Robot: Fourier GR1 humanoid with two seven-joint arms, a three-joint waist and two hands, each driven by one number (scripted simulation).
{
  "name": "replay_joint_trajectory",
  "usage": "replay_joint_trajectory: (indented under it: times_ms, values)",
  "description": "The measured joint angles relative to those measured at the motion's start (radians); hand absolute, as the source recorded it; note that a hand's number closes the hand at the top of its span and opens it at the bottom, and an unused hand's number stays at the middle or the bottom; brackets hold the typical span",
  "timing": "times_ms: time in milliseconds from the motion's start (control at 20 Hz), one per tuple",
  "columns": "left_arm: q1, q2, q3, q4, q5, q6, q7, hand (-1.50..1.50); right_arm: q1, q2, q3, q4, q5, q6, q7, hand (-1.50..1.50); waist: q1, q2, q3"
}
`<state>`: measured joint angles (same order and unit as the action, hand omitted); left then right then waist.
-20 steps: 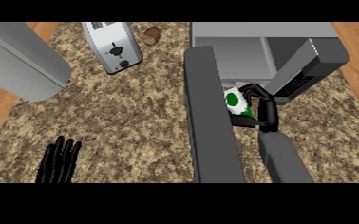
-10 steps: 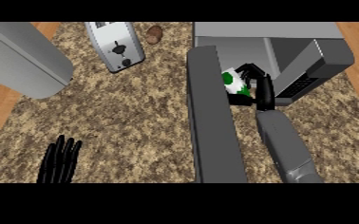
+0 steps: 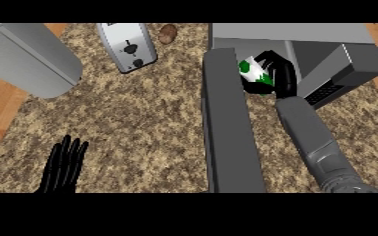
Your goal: Pick up the milk, place it into the microwave and close the microwave
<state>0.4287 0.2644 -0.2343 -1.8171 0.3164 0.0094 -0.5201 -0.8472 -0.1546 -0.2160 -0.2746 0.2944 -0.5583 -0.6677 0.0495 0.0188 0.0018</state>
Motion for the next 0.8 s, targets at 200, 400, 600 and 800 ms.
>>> replay_joint_trajectory:
  times_ms: [200, 400, 600, 800]
  values:
    - [-0.011, 0.009, 0.006, 0.006, -0.010, -0.002, 0.007, -1.50, -0.055, -0.035, 0.005, 0.064, 0.033, -0.077, 0.032, 1.50, 0.022, 0.009, 0.001]
    - [-0.016, 0.023, 0.004, 0.007, -0.046, 0.017, 0.032, -1.50, -0.087, -0.064, -0.004, 0.096, 0.045, -0.163, 0.056, 1.50, 0.035, 0.016, 0.002]
    - [-0.045, 0.022, 0.000, 0.015, -0.081, 0.041, 0.052, -1.50, -0.113, -0.080, -0.003, 0.125, 0.062, -0.230, 0.081, -1.50, 0.046, 0.024, 0.003]
    - [-0.048, 0.023, -0.011, 0.017, -0.097, 0.042, 0.057, -1.50, -0.133, -0.105, 0.022, 0.161, 0.099, -0.265, 0.110, -1.50, 0.062, 0.029, 0.003]
